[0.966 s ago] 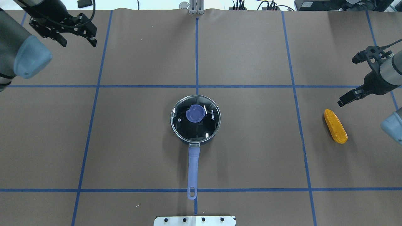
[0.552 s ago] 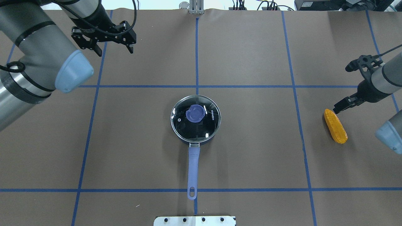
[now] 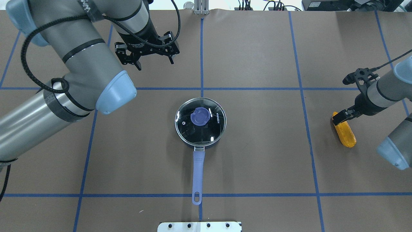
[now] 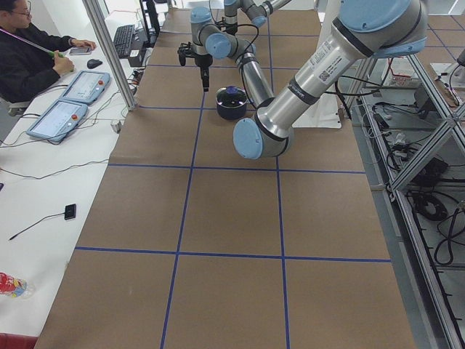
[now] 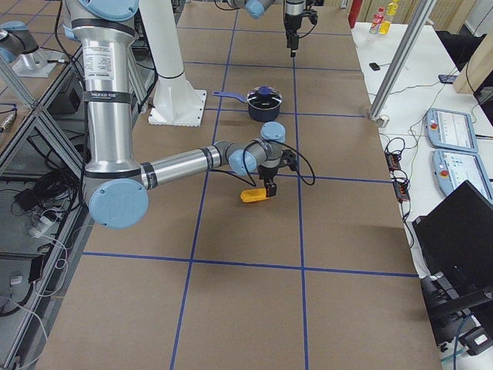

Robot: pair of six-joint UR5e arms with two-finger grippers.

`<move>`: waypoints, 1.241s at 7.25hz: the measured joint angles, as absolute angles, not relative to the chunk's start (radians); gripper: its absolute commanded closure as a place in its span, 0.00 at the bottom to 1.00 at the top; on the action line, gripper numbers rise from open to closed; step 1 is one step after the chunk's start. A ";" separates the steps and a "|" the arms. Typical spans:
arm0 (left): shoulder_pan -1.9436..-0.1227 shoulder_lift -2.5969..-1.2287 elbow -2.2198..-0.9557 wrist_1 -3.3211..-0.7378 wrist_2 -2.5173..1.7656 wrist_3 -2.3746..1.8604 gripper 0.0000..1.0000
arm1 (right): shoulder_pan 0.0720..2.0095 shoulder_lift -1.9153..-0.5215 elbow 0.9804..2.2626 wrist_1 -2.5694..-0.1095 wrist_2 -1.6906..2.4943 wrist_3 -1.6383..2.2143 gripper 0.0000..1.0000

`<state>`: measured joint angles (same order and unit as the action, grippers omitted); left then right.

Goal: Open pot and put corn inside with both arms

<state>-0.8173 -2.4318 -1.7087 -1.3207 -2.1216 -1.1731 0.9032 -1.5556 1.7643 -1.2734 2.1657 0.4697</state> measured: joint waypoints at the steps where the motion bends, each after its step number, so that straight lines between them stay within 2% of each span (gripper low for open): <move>1: -0.807 -2.444 -1.702 -1.321 -2.117 -1.189 0.01 | 0.892 -1.565 1.763 -1.272 2.162 0.464 0.06; 3: -0.800 -2.453 -1.696 -1.322 -2.114 -1.197 0.01 | 0.884 -1.596 1.763 -1.268 2.159 0.429 0.12; 4: -0.800 -2.454 -1.695 -1.324 -2.114 -1.198 0.01 | 0.881 -1.604 1.763 -1.263 2.158 0.417 0.18; 9: -0.792 -2.448 -1.694 -1.332 -2.114 -1.196 0.01 | 0.852 -1.587 1.749 -1.260 2.157 0.410 0.18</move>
